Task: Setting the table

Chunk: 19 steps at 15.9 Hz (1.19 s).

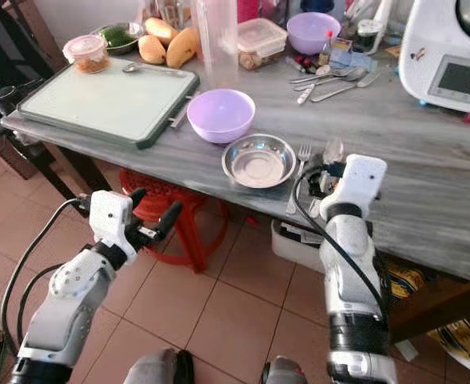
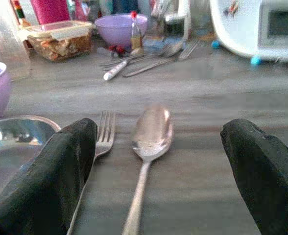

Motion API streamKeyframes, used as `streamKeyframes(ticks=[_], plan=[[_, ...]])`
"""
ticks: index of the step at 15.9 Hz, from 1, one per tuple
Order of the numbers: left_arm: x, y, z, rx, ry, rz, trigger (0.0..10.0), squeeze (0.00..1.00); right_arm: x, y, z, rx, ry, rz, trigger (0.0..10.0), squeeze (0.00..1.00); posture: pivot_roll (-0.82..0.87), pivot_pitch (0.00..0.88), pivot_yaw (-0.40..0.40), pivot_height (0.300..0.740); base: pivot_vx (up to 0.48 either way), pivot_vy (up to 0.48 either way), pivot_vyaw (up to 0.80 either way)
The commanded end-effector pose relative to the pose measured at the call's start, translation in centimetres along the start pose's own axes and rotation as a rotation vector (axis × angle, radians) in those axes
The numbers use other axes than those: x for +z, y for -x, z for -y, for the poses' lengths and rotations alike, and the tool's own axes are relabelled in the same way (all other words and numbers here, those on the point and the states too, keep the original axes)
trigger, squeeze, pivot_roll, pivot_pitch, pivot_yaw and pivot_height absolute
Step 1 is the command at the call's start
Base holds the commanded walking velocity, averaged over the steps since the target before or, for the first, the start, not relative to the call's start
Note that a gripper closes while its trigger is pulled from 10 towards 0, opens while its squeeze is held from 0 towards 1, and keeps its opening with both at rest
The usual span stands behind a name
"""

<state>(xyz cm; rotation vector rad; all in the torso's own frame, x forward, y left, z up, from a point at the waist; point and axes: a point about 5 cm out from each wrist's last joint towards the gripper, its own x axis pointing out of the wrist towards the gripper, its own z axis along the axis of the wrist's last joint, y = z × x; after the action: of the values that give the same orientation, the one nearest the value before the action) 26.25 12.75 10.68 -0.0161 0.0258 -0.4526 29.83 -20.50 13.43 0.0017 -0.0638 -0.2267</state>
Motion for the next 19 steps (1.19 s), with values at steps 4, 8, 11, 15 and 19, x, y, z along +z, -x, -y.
streamKeyframes(ticks=[4,8,11,15,19], plan=[[-0.3,0.0,-0.2,0.03,-0.005,-0.003,10.0,0.0,-0.9,1.2,1.6,-0.104,0.045,-0.074,10.0,1.0,-0.02,0.0,0.049,0.74,0.0,0.0,0.0],[-0.5,0.3,0.0,0.012,-0.003,-0.017,10.0,0.0,-1.7,0.6,3.7,-0.191,0.159,-0.167,10.0,1.0,-0.01,0.009,0.058,0.74,0.0,0.0,0.0],[-0.6,1.0,-0.2,0.006,-0.014,-0.044,10.0,0.0,-1.9,-0.9,4.6,-0.227,0.182,-0.246,10.0,1.0,0.0,0.039,0.072,0.74,0.0,0.0,0.0],[-0.5,2.8,-0.5,-0.005,-0.031,-0.084,10.0,0.0,-2.0,-2.0,3.8,-0.208,0.185,-0.283,10.0,1.0,0.05,0.106,0.1,0.74,0.0,0.0,0.0],[-0.3,4.0,-0.7,-0.017,-0.043,-0.126,10.0,0.0,-2.7,-2.7,3.7,-0.197,0.168,-0.324,10.0,1.0,0.08,0.146,0.12,0.74,0.0,0.0,0.0]])
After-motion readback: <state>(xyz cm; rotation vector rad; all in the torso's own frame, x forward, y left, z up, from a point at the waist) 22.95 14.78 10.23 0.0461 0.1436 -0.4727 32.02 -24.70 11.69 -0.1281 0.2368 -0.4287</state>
